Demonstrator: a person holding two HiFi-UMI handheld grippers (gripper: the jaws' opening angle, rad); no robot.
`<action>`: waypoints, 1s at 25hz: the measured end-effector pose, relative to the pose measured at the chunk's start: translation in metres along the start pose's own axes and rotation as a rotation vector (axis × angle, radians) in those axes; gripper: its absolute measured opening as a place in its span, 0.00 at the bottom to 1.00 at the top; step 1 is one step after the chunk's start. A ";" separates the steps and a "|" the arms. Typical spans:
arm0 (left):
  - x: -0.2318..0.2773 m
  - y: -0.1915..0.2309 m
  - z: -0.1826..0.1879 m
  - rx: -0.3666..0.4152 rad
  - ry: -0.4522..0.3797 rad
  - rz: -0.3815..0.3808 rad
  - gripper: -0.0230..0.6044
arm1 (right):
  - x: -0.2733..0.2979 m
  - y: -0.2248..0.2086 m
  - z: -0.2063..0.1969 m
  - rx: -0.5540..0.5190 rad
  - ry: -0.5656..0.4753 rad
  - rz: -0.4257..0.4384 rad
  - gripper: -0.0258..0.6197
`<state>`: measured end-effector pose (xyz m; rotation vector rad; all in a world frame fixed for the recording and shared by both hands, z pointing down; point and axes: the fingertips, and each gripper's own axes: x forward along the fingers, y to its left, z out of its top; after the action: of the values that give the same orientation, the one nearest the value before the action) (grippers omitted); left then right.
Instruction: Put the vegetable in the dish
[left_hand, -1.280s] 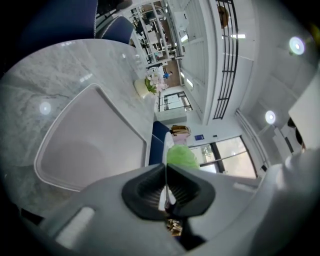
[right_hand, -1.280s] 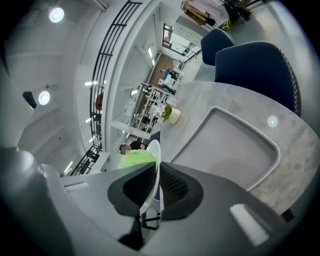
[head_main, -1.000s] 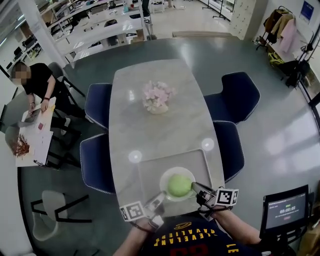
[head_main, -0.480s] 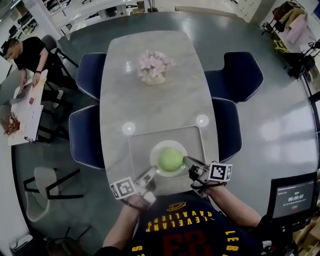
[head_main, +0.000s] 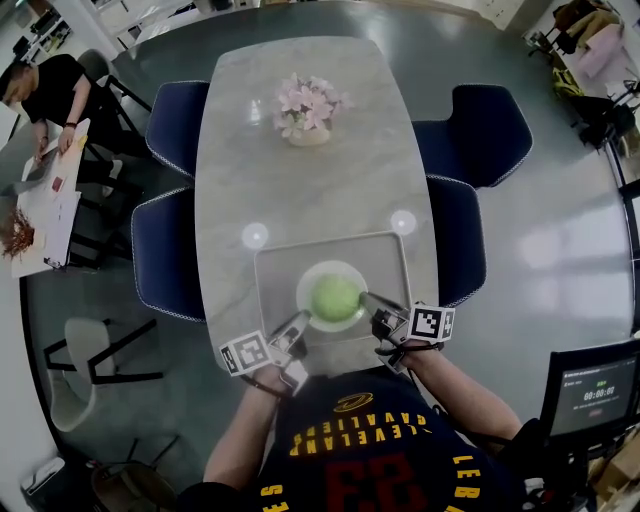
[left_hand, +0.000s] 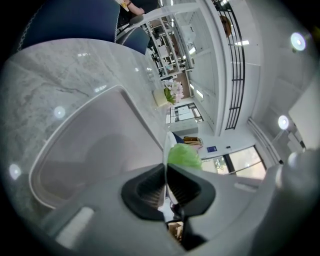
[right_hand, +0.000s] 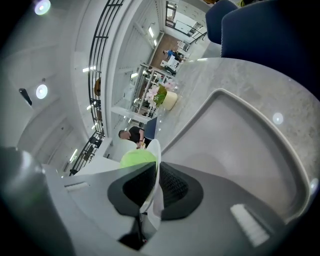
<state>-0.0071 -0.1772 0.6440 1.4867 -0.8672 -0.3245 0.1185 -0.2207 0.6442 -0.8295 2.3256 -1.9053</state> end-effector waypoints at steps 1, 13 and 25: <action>-0.002 0.005 -0.001 -0.001 0.006 0.006 0.06 | 0.002 -0.004 -0.004 0.009 -0.001 -0.001 0.08; 0.020 0.047 0.000 0.020 0.064 0.099 0.07 | 0.018 -0.049 -0.009 0.043 0.028 -0.122 0.09; 0.032 0.070 -0.003 0.095 0.147 0.212 0.09 | 0.026 -0.069 -0.012 -0.044 0.126 -0.259 0.10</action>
<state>-0.0055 -0.1896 0.7201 1.4706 -0.9226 -0.0164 0.1188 -0.2280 0.7185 -1.0939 2.4454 -2.0651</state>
